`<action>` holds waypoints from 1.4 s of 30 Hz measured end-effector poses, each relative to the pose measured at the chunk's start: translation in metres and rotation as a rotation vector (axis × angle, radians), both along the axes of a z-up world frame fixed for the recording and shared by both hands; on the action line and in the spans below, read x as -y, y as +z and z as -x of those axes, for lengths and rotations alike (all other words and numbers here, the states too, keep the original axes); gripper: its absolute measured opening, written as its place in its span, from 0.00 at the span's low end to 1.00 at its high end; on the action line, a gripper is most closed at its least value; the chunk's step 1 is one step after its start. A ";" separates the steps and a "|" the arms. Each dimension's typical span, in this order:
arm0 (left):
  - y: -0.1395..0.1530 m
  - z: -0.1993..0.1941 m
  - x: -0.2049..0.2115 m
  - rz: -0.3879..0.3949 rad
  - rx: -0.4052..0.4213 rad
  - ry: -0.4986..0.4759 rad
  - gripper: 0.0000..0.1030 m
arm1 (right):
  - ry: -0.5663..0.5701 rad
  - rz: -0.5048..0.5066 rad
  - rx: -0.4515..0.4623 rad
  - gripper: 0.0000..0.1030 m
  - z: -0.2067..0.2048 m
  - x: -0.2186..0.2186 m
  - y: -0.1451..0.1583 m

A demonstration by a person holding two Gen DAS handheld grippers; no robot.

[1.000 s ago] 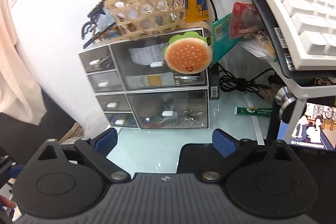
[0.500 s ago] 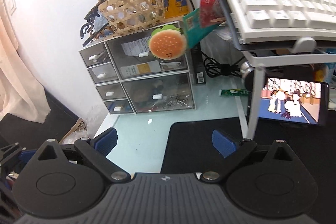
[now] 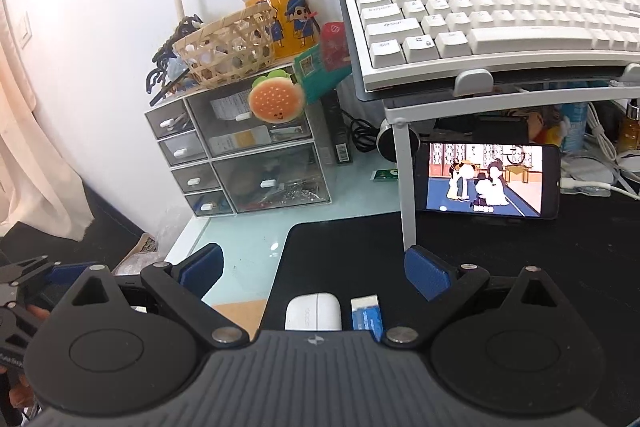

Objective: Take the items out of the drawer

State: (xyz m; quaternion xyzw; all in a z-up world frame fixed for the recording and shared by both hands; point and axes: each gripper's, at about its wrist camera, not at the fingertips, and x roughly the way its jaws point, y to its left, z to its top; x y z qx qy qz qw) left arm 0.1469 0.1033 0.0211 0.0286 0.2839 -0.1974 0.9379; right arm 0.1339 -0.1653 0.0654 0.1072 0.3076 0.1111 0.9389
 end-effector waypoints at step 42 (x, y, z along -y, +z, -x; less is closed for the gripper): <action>-0.006 0.015 0.001 -0.007 -0.042 0.003 1.00 | 0.009 0.162 -0.064 1.00 0.070 -0.018 -0.020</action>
